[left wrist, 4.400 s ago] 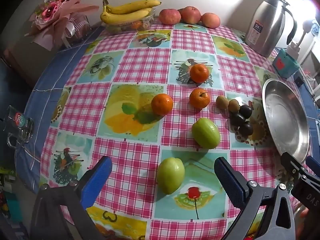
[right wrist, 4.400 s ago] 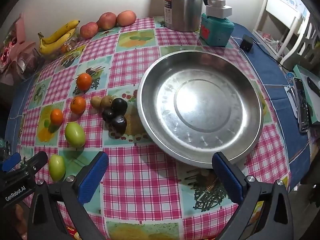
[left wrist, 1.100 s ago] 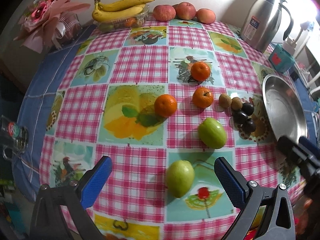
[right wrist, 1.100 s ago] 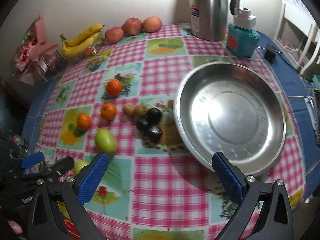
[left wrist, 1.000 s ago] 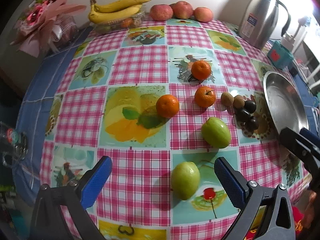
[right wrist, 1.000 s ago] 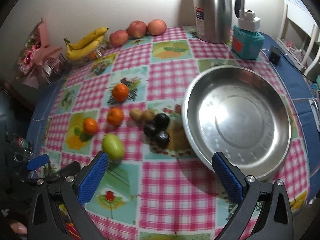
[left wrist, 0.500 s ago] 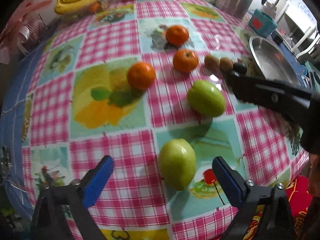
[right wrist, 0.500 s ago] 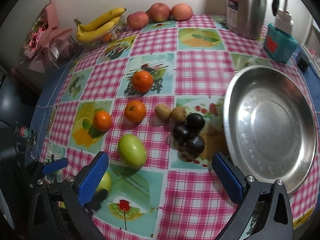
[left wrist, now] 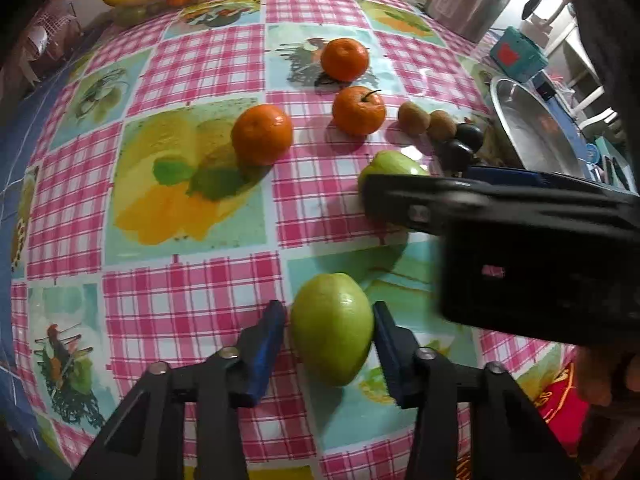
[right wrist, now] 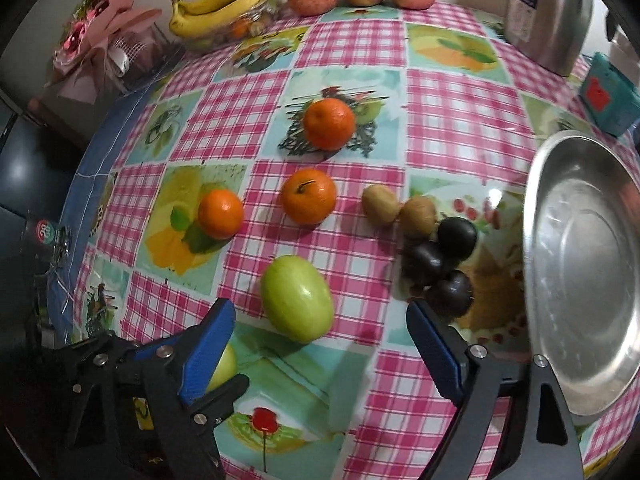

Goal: Organize fruits
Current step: 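Grasp the green guava with the left tool while the right tool grasps the green apple, then carry both green fruits into the steel bowl and open both tools to release them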

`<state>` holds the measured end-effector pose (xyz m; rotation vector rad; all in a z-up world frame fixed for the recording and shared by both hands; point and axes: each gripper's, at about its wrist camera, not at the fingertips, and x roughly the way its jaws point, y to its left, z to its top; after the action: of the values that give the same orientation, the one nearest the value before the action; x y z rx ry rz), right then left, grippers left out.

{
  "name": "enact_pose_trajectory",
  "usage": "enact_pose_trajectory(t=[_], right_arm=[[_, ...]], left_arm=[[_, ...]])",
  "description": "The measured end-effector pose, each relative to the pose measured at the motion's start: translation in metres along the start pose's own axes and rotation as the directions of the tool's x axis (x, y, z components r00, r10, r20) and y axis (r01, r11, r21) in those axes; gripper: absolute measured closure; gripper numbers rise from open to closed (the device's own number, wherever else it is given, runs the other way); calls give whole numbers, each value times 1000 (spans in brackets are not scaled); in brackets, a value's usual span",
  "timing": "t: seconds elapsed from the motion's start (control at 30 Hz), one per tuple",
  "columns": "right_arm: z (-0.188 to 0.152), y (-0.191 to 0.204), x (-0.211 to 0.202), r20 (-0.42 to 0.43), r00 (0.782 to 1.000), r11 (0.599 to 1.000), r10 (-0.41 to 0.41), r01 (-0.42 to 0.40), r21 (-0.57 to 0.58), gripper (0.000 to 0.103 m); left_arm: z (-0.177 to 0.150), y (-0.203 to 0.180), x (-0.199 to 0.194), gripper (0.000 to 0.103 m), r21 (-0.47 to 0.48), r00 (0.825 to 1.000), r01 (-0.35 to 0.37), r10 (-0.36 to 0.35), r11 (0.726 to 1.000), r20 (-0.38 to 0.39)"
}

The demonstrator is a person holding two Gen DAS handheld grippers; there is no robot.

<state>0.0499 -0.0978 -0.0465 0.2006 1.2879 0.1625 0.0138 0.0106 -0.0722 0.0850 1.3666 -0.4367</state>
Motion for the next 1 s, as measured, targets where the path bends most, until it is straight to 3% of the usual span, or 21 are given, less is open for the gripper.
enact_pose_trajectory(t=[0.23, 0.4, 0.57, 1.0], right_arm=[[6, 11, 16, -35, 999, 1000, -3, 3, -11, 26], [6, 14, 23, -55, 998, 1000, 2, -4, -22, 38], [8, 17, 27, -62, 998, 999, -11, 9, -34, 58], [9, 9, 12, -35, 999, 999, 40, -40, 16, 59]], left_arm=[[5, 4, -2, 61, -33, 999, 31, -31, 999, 26], [9, 12, -11, 61, -36, 999, -8, 9, 999, 53], [13, 20, -13, 61, -56, 999, 12, -9, 998, 53], [10, 33, -46, 61, -146, 996, -41, 51, 988, 71]])
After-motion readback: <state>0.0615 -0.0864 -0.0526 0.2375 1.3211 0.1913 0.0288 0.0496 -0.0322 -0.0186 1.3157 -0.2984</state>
